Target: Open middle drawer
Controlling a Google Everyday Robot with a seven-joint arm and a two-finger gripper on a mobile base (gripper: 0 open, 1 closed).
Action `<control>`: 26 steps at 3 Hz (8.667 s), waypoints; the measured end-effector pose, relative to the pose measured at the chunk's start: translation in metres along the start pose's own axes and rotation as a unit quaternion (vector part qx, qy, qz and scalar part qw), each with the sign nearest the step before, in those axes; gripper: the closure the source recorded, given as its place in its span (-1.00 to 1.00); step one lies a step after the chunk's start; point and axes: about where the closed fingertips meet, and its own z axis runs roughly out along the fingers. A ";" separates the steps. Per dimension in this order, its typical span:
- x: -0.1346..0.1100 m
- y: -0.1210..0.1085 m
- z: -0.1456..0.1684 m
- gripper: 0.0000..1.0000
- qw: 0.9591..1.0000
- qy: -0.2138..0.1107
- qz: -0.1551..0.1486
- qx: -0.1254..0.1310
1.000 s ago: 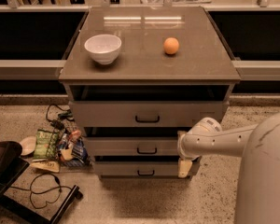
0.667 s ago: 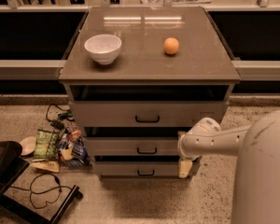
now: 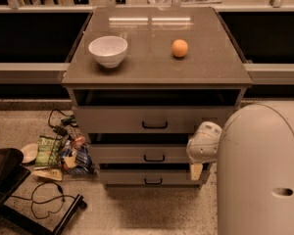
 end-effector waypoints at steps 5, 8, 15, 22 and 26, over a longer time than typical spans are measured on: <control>0.006 0.029 -0.002 0.93 0.999 -0.027 0.038 -0.017; 0.013 0.066 -0.003 -0.63 0.995 0.005 0.068 -0.070; 0.023 0.100 -0.032 0.15 0.990 0.050 0.080 -0.102; -0.004 0.188 -0.032 0.46 0.978 0.013 0.061 -0.197; 0.008 0.198 -0.068 1.00 0.980 0.046 0.088 -0.175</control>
Offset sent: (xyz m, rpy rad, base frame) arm -0.0088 0.0016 -0.0380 0.1171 0.0487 -0.0372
